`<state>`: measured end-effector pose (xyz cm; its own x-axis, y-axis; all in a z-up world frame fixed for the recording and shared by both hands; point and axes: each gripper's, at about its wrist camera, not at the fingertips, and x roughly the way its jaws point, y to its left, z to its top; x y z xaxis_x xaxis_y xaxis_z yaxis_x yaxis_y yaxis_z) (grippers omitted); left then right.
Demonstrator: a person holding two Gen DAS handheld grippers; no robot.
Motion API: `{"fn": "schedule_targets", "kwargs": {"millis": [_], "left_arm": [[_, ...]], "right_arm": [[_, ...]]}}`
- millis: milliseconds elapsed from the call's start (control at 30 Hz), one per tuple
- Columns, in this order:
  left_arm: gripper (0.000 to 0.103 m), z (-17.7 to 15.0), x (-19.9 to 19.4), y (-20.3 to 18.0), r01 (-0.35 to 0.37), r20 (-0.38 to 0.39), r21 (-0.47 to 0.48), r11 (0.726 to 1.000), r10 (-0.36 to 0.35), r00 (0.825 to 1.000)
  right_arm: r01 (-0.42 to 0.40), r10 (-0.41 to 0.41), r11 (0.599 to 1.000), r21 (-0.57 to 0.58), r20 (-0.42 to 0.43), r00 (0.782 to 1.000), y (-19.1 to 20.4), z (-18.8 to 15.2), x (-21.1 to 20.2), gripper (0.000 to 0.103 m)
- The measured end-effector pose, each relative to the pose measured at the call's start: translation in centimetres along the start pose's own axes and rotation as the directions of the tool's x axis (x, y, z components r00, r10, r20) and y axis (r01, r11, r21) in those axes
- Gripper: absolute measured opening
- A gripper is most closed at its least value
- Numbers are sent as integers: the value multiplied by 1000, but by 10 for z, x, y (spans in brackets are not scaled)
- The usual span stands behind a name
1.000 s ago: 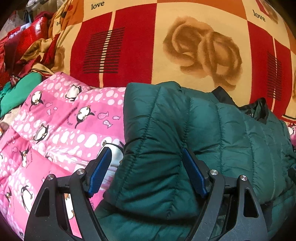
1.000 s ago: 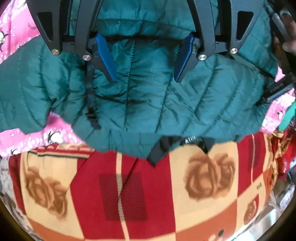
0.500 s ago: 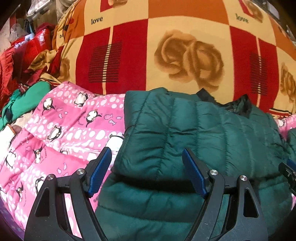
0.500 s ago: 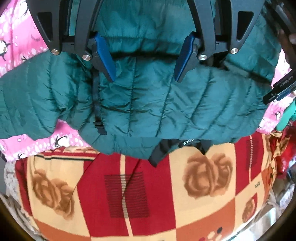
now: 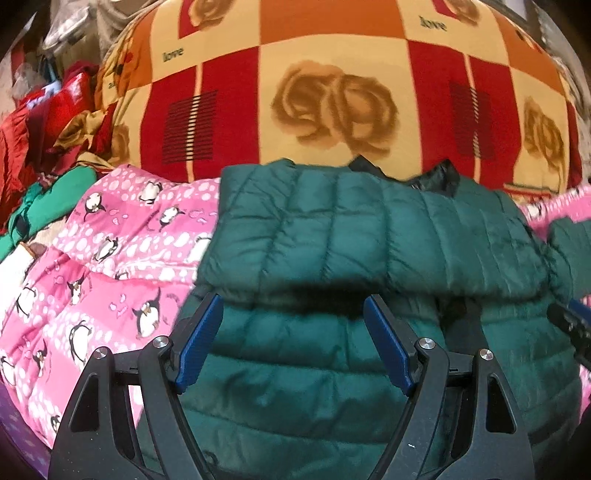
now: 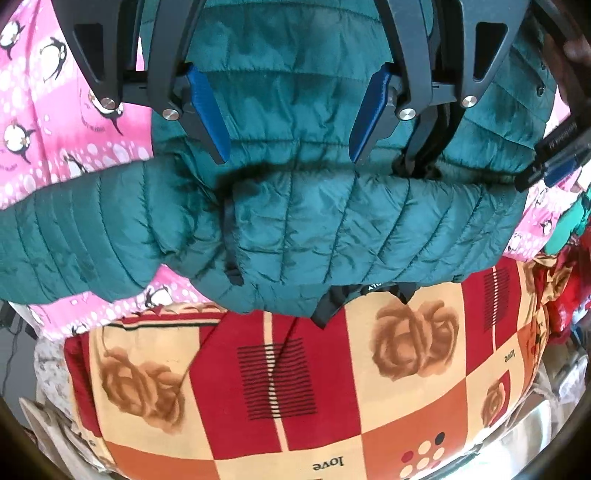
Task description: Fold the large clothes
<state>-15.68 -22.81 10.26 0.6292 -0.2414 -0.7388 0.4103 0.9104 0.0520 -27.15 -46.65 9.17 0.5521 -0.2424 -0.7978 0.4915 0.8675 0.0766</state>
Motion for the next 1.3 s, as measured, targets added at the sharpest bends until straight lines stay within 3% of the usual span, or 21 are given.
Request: {"fn": "schedule_targets", "kwargs": {"millis": [467,767,1300], "left_arm": [[79,-7,-8,-19,23,5,23,999,-24,1000],[79,-8,0,-19,58,-27,-18,998,-58,998],[79,-4,14,-22,56,-50,-35,998,-58,997]], "right_arm": [[22,-22,1000,-8,4,1000,-4,-11,-9,65],[47,-47,999,-10,9,999,-13,-15,-13,65],[111,-111,993,28,-3,994,-42,-14,-2,66]]}}
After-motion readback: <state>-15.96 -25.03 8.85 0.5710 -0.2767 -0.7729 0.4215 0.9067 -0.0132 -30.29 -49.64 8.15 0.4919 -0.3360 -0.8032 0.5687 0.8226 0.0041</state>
